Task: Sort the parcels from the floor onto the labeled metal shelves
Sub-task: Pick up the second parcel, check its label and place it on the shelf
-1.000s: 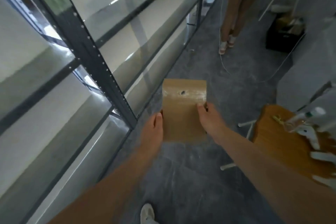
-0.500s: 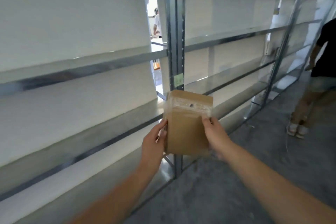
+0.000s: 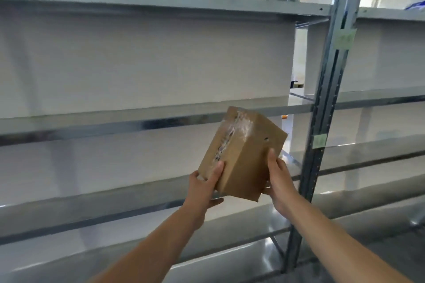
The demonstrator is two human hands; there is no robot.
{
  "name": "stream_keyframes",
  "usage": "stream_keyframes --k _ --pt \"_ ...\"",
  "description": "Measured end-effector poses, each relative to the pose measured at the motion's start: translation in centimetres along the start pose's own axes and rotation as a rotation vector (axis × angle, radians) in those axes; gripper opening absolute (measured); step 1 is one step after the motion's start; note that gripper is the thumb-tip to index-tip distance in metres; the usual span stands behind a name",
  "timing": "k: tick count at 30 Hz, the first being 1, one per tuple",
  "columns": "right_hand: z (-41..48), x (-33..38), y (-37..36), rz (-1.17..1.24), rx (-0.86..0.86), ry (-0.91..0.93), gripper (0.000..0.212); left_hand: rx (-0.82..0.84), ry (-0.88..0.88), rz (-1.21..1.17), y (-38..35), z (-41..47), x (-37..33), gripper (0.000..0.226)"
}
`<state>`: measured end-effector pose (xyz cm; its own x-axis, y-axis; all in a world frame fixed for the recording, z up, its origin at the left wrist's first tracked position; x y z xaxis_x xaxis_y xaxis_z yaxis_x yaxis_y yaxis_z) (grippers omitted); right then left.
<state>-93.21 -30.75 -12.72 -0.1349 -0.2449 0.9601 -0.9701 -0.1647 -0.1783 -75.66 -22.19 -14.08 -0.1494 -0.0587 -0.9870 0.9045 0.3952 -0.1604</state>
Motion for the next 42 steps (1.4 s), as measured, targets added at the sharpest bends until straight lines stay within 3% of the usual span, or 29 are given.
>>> stream_keyframes --k 3,7,10,14,18,21,27,31,36,42 --pt "-0.7 0.1 -4.5 0.036 0.115 0.000 0.065 0.097 0.002 -0.237 2.6 -0.6 -1.5 0.091" --pt "-1.4 0.0 -9.2 0.064 0.246 0.021 0.073 0.148 -0.090 -0.237 6.3 -1.5 -3.8 0.074" --pt "-1.9 0.0 -12.6 -0.025 0.308 0.002 0.078 0.065 -0.163 -0.221 9.5 -1.6 -4.8 0.086" --pt "-2.3 0.3 -16.3 -0.047 0.259 -0.012 0.058 -0.081 -0.251 -0.166 13.4 -1.8 -5.5 0.093" --pt "-2.9 0.6 -19.4 0.042 0.250 0.029 0.056 -0.135 -0.315 -0.114 15.9 -2.6 -5.6 0.097" --pt "-3.8 1.0 -20.9 0.080 0.297 0.046 0.040 -0.175 -0.382 -0.048 17.9 -3.0 -5.6 0.102" --pt "-3.2 1.6 -21.2 0.173 0.379 -0.130 0.061 -0.180 -0.420 0.017 21.6 -3.6 -5.9 0.103" --pt "-3.2 1.3 -22.0 0.071 0.451 -0.139 0.040 -0.154 -0.406 0.058 23.3 -3.8 -5.7 0.090" --pt "-2.7 -0.4 -22.4 0.116 0.439 -0.138 0.044 -0.146 -0.381 0.025 24.4 -4.3 -5.7 0.066" --pt "-1.2 -0.9 -22.1 0.130 0.246 -0.018 0.039 -0.213 -0.298 -0.096 25.5 -4.6 -5.9 0.035"
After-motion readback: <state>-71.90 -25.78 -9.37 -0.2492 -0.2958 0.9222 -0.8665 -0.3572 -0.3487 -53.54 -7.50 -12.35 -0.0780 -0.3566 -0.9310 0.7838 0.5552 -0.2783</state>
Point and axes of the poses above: each hand's wrist, its own z-axis towards the middle knuckle, its own y-axis out of the back of the hand, x = y × z, the point moved 4 cm from there along z, towards the middle knuckle, and after that the axes turned 9 degrees about -y, right-handed, at the moved point
